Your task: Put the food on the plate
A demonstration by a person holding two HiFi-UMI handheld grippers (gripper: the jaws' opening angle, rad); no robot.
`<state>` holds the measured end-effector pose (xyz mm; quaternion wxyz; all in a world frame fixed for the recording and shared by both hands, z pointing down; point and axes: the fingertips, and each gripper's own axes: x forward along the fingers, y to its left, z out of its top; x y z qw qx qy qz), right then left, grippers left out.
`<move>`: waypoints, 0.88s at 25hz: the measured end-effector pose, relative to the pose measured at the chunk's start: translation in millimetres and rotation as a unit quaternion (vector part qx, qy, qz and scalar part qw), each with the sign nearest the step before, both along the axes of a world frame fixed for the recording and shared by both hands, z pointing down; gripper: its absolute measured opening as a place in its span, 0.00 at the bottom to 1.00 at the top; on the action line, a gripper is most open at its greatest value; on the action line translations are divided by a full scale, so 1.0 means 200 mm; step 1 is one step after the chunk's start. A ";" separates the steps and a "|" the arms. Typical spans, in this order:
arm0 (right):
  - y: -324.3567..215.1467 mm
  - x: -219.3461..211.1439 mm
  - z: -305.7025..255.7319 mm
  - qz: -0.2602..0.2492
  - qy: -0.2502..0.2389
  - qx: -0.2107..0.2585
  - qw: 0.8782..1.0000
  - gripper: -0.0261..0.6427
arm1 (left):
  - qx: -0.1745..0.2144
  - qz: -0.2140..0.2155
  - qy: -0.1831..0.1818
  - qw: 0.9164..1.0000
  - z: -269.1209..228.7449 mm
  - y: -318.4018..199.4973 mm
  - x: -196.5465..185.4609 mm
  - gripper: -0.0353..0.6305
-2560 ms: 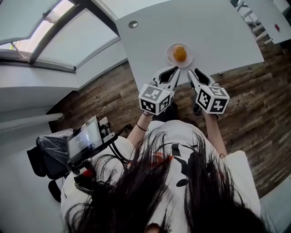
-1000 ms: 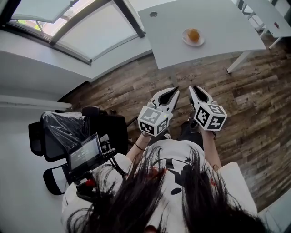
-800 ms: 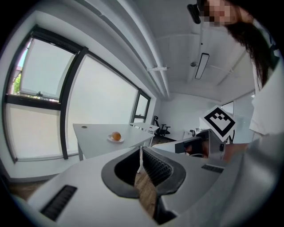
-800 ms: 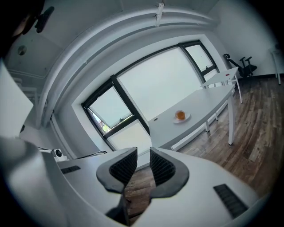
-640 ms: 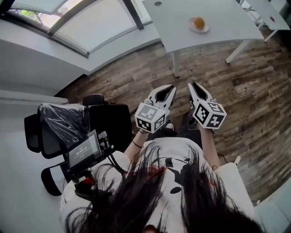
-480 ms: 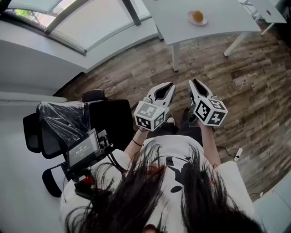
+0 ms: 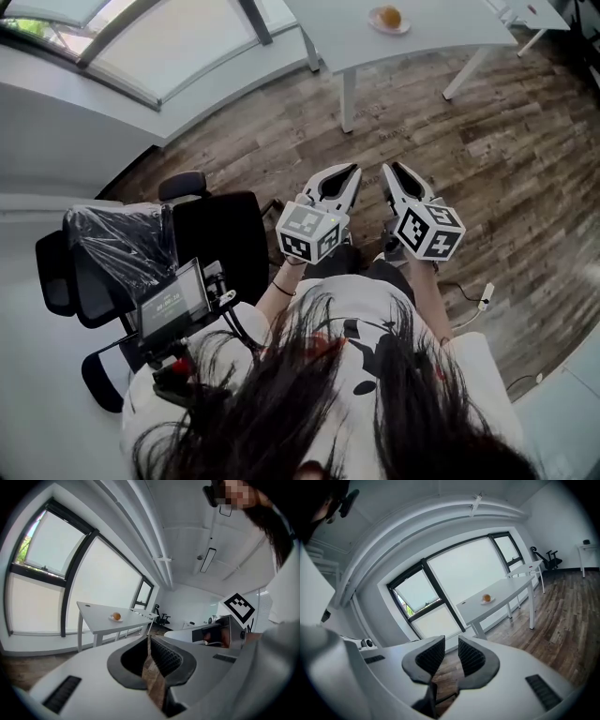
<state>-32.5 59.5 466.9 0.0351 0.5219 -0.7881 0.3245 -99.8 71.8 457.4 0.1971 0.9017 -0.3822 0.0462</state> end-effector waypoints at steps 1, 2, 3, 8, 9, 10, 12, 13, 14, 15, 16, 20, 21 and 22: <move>0.02 0.00 0.00 -0.001 0.001 -0.001 1.000 0.18 | -0.002 0.000 0.001 1.000 0.00 0.01 0.01 0.06; 0.04 0.01 0.00 -0.002 0.001 -0.002 1.000 0.18 | -0.003 0.000 0.003 1.000 0.01 0.03 0.02 0.06; 0.06 0.02 0.01 -0.003 0.001 -0.003 1.000 0.18 | -0.004 0.000 0.004 1.000 0.01 0.04 0.03 0.06; 0.17 0.09 0.02 -0.009 0.001 -0.007 1.000 0.18 | -0.004 -0.010 0.013 1.000 0.00 0.13 0.11 0.06; 0.20 0.11 0.03 -0.011 0.000 -0.007 1.000 0.18 | -0.004 -0.012 0.012 1.000 0.00 0.15 0.13 0.06; 0.22 0.13 0.03 -0.014 -0.001 -0.008 1.000 0.18 | -0.004 -0.016 0.012 1.000 0.00 0.18 0.15 0.06; 0.29 0.17 0.03 -0.021 -0.003 -0.008 1.000 0.18 | -0.003 -0.024 0.011 1.000 -0.01 0.25 0.18 0.06; 0.32 0.19 0.03 -0.025 -0.005 -0.008 1.000 0.18 | -0.002 -0.029 0.011 1.000 -0.02 0.28 0.20 0.06; 0.34 0.22 0.03 -0.029 -0.007 -0.007 1.000 0.18 | -0.001 -0.034 0.010 0.999 -0.03 0.32 0.23 0.06; 0.37 0.24 0.02 -0.033 -0.008 -0.007 0.999 0.18 | -0.001 -0.038 0.008 0.999 -0.03 0.35 0.25 0.06; 0.41 0.26 0.02 -0.037 -0.009 -0.006 0.999 0.18 | 0.000 -0.042 0.006 0.999 -0.03 0.39 0.27 0.06; 0.54 0.33 0.02 -0.059 -0.010 -0.001 0.998 0.18 | 0.006 -0.060 0.000 0.998 -0.05 0.54 0.35 0.06; 0.57 0.34 0.02 -0.064 -0.010 0.001 0.998 0.18 | 0.007 -0.065 -0.001 0.998 -0.05 0.57 0.37 0.06; 0.60 0.35 0.02 -0.069 -0.011 0.002 0.998 0.18 | 0.008 -0.069 -0.003 0.998 -0.06 0.61 0.38 0.06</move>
